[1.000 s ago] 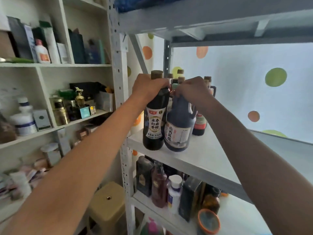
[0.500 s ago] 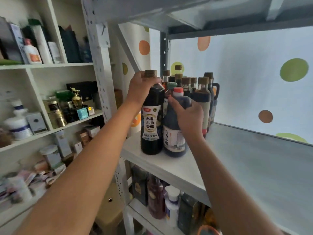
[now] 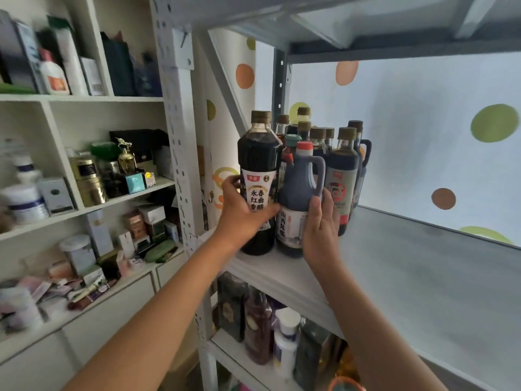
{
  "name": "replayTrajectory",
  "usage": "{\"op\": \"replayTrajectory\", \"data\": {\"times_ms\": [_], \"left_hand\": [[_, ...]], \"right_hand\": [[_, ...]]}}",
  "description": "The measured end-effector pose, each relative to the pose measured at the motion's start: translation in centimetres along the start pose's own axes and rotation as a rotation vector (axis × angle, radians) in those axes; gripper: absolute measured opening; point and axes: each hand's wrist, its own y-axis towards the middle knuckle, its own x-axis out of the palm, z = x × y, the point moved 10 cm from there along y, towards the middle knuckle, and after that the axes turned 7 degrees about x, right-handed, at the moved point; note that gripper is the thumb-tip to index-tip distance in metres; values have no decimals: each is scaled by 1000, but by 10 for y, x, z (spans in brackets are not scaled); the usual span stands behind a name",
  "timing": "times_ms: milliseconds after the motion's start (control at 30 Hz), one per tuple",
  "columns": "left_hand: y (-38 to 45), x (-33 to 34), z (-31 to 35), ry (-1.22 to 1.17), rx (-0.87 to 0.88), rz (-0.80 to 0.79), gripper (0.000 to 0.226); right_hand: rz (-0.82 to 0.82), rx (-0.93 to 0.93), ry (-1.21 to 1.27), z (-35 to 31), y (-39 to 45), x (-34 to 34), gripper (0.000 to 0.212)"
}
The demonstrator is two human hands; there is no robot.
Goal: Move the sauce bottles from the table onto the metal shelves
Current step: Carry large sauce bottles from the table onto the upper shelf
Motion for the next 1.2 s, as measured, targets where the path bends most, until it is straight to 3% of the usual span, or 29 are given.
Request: {"op": "replayTrajectory", "data": {"times_ms": [67,200,267,433,667,1000,1200], "left_hand": [[-12,-1,-13,84,4,-7,99],[-16,-10,-11,324,82,32,97],[-15,-9,-11,304,102,39,90],[-11,-21,-25,238,31,126,66],[11,-25,-42,217,3,179,64],[37,-15,-57,97,28,63,62],[46,-5,-71,309,26,2,71]], "right_hand": [[3,-12,-105,2,-3,-3,59],[-89,24,-224,22,-6,0,76],[-123,9,-267,27,-8,2,84],[-111,-5,-358,13,4,7,79],[-123,85,-520,7,26,33,77],[-92,125,-534,10,38,50,71],[-50,73,-522,21,33,56,80]]}}
